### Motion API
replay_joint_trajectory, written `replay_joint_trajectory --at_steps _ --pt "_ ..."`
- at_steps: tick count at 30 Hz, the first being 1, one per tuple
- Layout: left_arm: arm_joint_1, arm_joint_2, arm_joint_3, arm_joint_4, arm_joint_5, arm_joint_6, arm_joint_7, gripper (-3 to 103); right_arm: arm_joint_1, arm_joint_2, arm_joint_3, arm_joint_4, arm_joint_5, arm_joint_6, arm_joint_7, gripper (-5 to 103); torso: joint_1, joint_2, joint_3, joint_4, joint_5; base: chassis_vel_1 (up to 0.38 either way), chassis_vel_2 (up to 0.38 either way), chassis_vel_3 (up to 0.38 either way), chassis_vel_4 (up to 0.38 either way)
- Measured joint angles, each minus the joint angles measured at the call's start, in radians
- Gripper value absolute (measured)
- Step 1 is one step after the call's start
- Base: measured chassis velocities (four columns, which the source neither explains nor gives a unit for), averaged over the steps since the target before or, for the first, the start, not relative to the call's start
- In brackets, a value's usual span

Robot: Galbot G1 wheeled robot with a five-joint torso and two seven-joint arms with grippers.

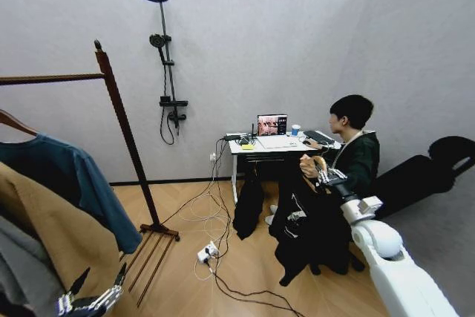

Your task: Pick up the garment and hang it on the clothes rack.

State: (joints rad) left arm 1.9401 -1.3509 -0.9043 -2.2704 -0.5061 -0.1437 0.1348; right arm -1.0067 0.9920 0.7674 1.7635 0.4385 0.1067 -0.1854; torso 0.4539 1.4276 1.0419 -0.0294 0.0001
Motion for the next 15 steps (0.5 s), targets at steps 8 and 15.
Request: replay_joint_trajectory --at_steps 8,15 --pt "0.0 0.0 0.0 0.0 0.0 0.0 0.0 100 -0.044 0.008 0.022 0.041 0.052 0.034 0.021 10 0.0 0.0 0.0 0.0 -0.0002 0.0 0.0 0.0 0.0" --pt "0.0 0.0 0.0 0.0 0.0 0.0 0.0 100 -0.1 0.022 0.049 0.085 0.073 0.054 0.041 10 0.0 0.0 0.0 0.0001 -0.0001 0.0 0.0 0.0 0.0"
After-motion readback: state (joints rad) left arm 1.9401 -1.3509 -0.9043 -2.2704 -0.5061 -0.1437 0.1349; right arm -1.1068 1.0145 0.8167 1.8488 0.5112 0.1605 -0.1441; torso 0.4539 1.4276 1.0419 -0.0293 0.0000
